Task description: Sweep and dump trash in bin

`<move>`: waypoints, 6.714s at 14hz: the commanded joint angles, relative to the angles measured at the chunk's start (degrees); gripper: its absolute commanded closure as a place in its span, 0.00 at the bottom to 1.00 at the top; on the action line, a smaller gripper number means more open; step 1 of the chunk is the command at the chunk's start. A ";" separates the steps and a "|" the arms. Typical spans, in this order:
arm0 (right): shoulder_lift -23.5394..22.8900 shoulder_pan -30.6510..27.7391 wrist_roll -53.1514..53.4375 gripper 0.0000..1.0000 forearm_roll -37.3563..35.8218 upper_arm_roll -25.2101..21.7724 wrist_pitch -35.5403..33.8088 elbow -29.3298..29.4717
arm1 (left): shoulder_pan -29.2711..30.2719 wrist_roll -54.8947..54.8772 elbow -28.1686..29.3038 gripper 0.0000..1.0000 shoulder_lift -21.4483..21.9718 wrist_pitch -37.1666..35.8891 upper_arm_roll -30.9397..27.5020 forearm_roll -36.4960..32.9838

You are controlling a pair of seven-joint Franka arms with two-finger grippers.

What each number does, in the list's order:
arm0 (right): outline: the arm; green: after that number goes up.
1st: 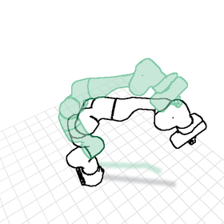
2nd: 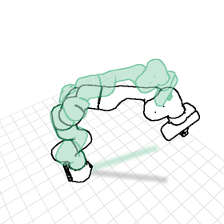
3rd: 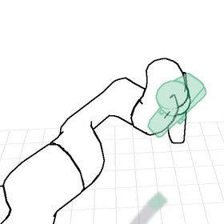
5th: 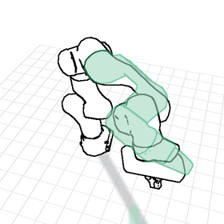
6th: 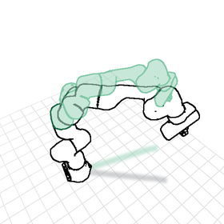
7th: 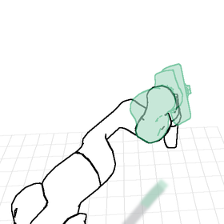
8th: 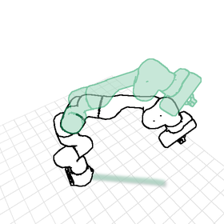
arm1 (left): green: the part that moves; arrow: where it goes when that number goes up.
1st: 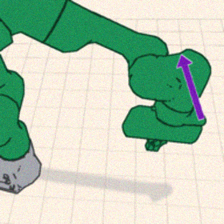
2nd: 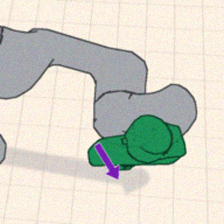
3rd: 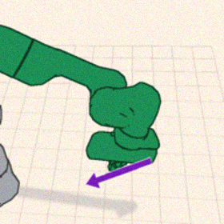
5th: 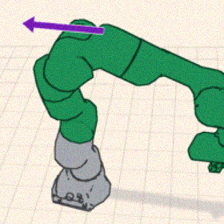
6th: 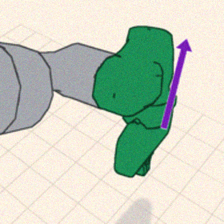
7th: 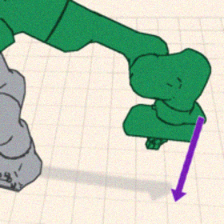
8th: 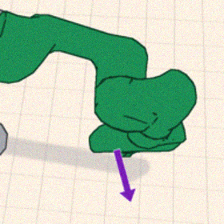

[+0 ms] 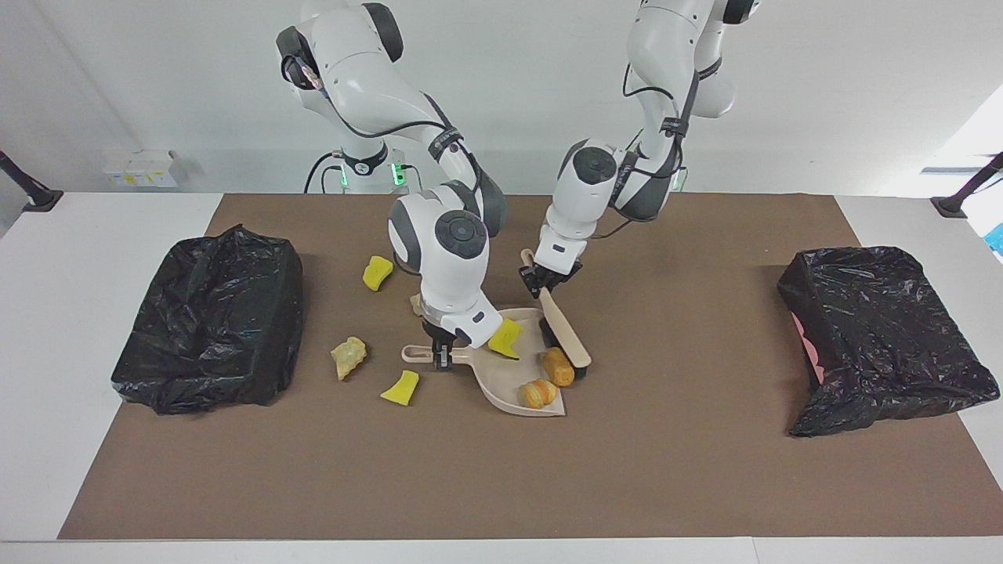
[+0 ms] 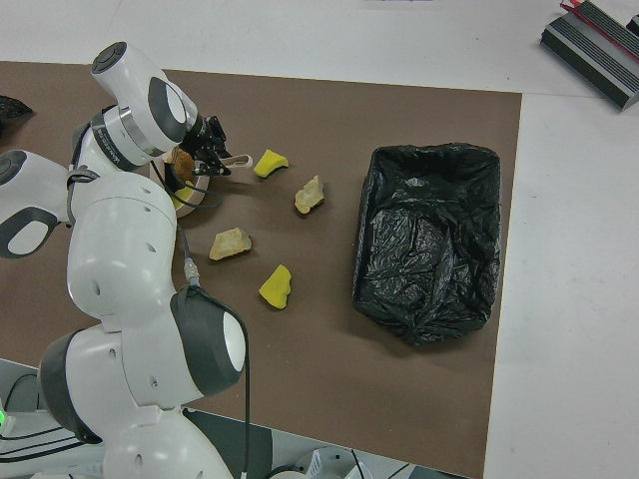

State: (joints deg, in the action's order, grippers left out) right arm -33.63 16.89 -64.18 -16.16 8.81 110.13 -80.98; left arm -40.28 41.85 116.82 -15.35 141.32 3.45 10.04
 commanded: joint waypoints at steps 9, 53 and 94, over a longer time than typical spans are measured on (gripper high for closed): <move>4.53 -7.12 1.34 1.00 5.25 0.68 -0.34 -1.72 | 6.36 -0.98 -1.87 1.00 7.08 -16.41 -0.99 -0.10; 35.56 -32.36 -18.52 1.00 -52.84 0.77 -7.64 -25.64 | 36.67 -45.45 -25.48 0.00 12.20 -52.44 -1.08 -8.19; -11.89 12.81 104.42 1.00 16.86 1.12 -14.77 25.79 | 37.64 -39.30 -26.12 0.00 12.89 -49.04 -1.43 -9.86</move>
State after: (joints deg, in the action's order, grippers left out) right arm -44.28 29.59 38.91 -0.98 9.95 94.93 -57.40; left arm -2.04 2.08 91.27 -2.42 92.20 2.49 -0.23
